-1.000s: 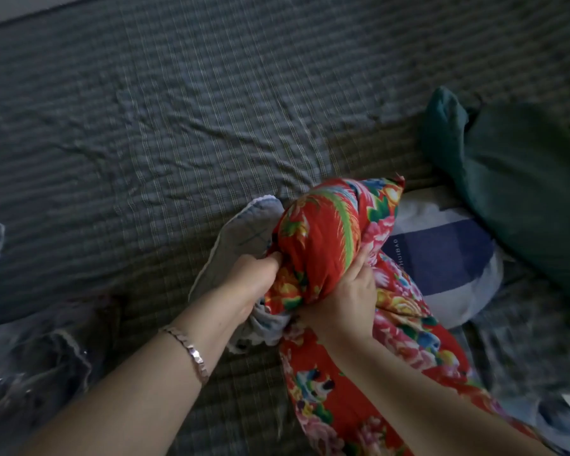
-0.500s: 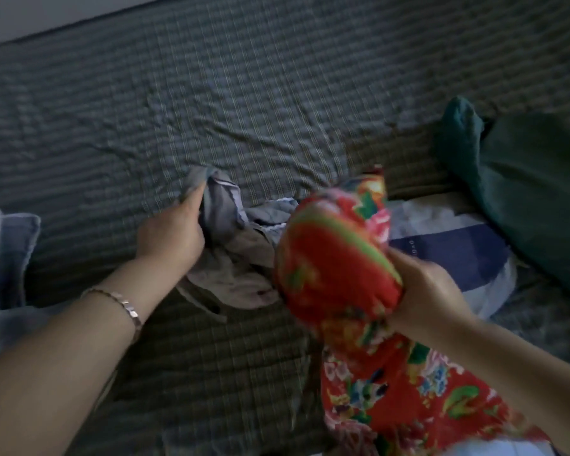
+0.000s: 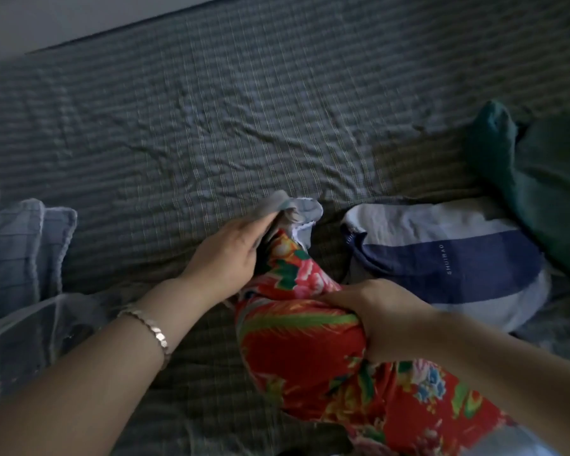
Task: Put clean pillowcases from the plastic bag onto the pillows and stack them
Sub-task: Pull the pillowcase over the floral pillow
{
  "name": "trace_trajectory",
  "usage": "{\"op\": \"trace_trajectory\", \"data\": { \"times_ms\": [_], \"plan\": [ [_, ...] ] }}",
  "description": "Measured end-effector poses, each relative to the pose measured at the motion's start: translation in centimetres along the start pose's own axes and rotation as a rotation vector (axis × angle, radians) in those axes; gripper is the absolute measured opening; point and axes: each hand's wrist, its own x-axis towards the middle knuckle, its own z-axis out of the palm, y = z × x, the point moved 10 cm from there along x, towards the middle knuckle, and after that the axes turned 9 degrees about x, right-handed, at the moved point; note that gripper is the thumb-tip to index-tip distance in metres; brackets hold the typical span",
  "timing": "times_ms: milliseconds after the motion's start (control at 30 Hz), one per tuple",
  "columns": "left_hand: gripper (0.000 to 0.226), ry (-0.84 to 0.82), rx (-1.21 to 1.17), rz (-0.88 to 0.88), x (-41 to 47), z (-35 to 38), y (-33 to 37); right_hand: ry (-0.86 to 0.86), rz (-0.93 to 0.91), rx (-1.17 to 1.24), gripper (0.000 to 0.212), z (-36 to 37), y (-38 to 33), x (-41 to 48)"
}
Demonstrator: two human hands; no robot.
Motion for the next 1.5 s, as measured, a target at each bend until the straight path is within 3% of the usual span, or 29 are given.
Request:
{"op": "trace_trajectory", "data": {
  "times_ms": [100, 167, 267, 333, 433, 533, 600, 667, 767, 900, 1000, 1067, 1167, 1233, 1300, 1367, 1433, 1467, 1500],
  "plan": [
    [0.063, 0.286, 0.137, 0.404, -1.4, -1.8, 5.3, -0.074, -0.023, -0.029, 0.071, 1.2, -0.6, 0.8],
    [0.052, 0.274, 0.143, 0.575, -2.8, -0.4, 6.5, -0.042, -0.021, -0.025, 0.068, 1.4, -0.4, 0.8],
    [0.064, 0.176, 0.101, 0.62, -4.8, 1.0, 4.7, 0.191, 0.159, 0.097, 0.068, -0.9, 2.4, -0.3],
    [0.078, 0.189, 0.146, 0.666, -6.9, 0.8, 4.4, 0.308, 0.325, 0.211, 0.088, -2.0, 5.1, -1.1],
    [0.081, 0.225, 0.148, 0.713, -8.2, 0.1, 6.7, 0.253, 0.292, 0.139, 0.12, -1.7, 5.2, -0.1],
    [0.074, 0.219, 0.066, 0.726, -7.9, 0.8, 9.4, 0.18, 0.183, 0.027, 0.11, -0.4, 3.6, 1.0],
    [0.064, 0.237, 0.031, 0.635, -7.0, 1.0, 8.6, 0.225, 0.208, 0.044, 0.094, -0.8, 3.5, 0.9],
    [0.068, 0.28, 0.065, 0.505, -6.6, 1.1, 5.9, 0.281, 0.251, 0.075, 0.081, -1.6, 3.9, 0.5],
    [0.08, 0.245, 0.163, 0.092, -5.4, 1.3, -1.2, 0.291, 0.267, 0.096, 0.075, -1.7, 3.6, 0.0],
    [0.038, 0.144, 0.286, -0.343, -4.6, 2.4, -8.4, 0.269, 0.283, 0.095, 0.074, -0.7, 2.7, -1.1],
    [0.038, 0.11, 0.111, -0.754, -6.5, 3.5, -13.6, 0.294, 0.36, 0.118, 0.07, -1.1, 3.5, -2.4],
    [0.038, 0.164, -0.113, -0.903, -7.6, 4.4, -14.0, 0.341, 0.392, 0.131, 0.067, -1.6, 3.9, -2.8],
    [0.031, 0.383, -0.526, -1.033, -9.4, 4.6, -12.8, 0.418, 0.455, 0.2, 0.06, -1.9, 4.8, -2.8],
    [0.028, 0.358, -0.386, -0.89, -9.3, 3.2, -10.9, 0.494, 0.506, 0.246, 0.056, -2.5, 5.8, -3.1],
    [0.036, 0.064, 0.068, -0.619, -8.2, 3.8, -8.2, 0.56, 0.551, 0.266, 0.054, -3.2, 6.8, -3.3],
    [0.049, -0.111, 0.315, -0.517, -8.4, 4.2, -7.1, 0.552, 0.562, 0.248, 0.052, -3.1, 7.2, -3.0],
    [0.061, -0.131, 0.394, -0.446, -8.4, 4.1, -5.9, 0.535, 0.584, 0.233, 0.049, -2.7, 7.4, -2.6],
    [0.064, -0.101, 0.308, -0.354, -8.4, 4.5, -4.8, 0.543, 0.606, 0.243, 0.047, -2.5, 7.6, -2.4],
    [0.059, 0.047, 0.222, -0.202, -8.5, 4.0, -2.8, 0.55, 0.629, 0.247, 0.044, -2.4, 7.7, -2.2]
  ]
}}
